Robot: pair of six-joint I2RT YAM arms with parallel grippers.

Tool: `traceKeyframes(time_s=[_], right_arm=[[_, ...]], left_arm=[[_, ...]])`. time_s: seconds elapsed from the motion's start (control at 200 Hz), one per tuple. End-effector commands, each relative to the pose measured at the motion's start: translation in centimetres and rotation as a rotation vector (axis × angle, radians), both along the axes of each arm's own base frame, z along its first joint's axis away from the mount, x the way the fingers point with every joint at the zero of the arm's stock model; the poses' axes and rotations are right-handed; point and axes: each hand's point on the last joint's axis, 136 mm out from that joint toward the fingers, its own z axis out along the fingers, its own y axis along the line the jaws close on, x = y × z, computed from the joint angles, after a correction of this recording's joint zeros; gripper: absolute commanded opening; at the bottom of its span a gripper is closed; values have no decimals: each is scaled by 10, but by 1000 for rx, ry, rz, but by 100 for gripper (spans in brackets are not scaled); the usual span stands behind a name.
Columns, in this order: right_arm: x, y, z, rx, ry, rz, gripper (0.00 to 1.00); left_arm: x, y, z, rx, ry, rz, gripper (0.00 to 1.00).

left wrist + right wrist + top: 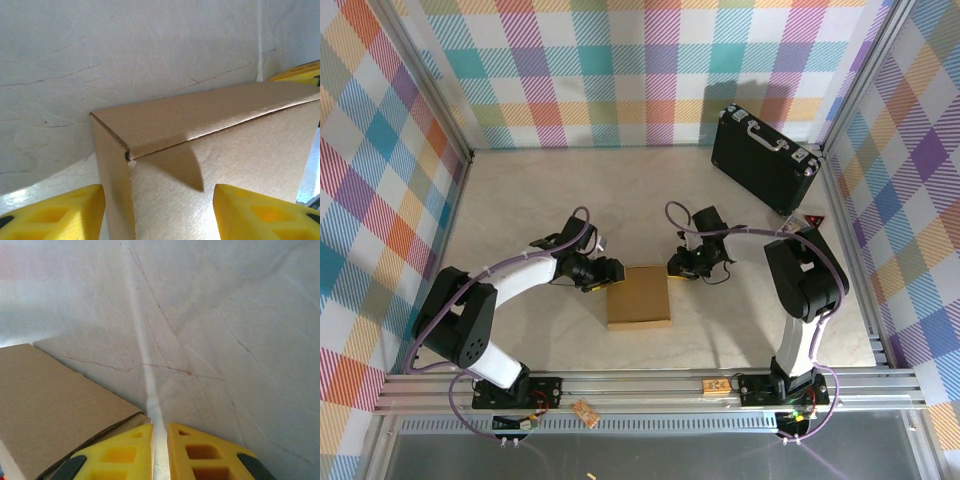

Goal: Fold the paper box

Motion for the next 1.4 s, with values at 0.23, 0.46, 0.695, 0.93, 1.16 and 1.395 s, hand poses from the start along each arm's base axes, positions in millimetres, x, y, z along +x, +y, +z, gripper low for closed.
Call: traceKeyframes(time_s=[0.23,0.46,0.695,0.93,1.16,1.395], right_arm=[[-26,-35,12,-58,-9,-42,18],[-69,-27,23,15,20,0,18],[-107,-28,10,12,57,37,18],[-131,-9,7,42,74,96,17],[-135,-1,3,37,83,108,17],[-139,3,0,38,95,116,17]], left_arm=[[-22,17,32,-13,-65,15,65],[-67,9,22,-49,-37,-43,64],[-92,19,12,-38,-42,-10,61],[-104,14,11,-75,-47,-19,59],[-105,6,2,-77,-34,-33,57],[-105,-9,3,-109,-52,-49,56]])
